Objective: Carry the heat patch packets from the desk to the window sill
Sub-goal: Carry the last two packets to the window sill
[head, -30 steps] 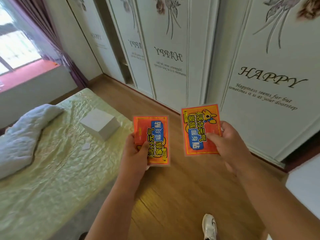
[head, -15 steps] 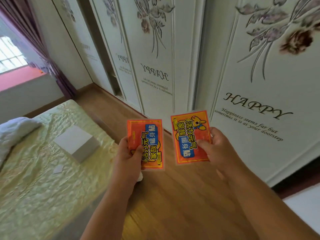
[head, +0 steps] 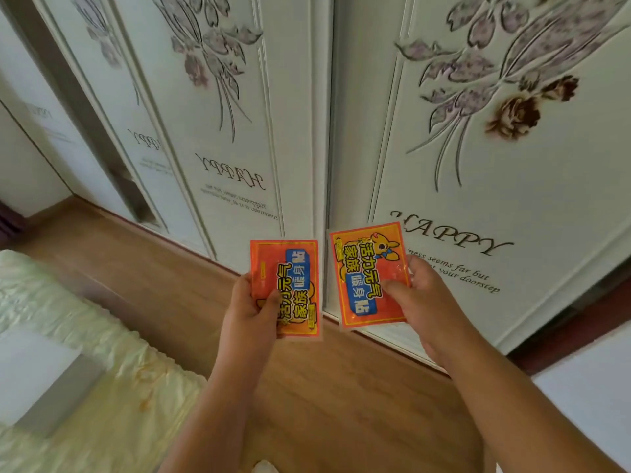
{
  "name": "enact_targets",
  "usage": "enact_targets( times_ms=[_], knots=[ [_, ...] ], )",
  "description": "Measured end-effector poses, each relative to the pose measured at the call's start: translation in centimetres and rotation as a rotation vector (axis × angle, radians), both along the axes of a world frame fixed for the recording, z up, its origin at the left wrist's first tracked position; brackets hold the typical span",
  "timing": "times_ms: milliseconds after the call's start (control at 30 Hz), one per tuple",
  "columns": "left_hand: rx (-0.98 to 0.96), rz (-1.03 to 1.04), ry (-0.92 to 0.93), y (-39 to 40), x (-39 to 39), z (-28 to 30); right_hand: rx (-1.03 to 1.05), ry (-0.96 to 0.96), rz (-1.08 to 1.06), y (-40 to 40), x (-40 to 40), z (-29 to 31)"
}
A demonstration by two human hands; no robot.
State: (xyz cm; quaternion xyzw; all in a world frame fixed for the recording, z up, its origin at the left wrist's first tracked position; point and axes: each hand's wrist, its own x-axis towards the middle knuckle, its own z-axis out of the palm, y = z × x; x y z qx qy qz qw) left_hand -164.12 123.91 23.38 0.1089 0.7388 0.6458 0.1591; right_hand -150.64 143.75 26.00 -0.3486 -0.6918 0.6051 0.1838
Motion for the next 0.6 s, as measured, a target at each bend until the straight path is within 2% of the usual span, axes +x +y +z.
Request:
enact_targets(
  times_ms=[300,600],
  knots=[
    [0.031,0.009,0.015,-1.5,-15.7,1.8,0.008,0.014,-0.014,-1.3,-15.1,1.0],
    [0.033,0.191,-0.002,-7.1,-25.7,0.7,-0.026,-0.008,0.161,-4.6,-28.6,-0.7]
  ],
)
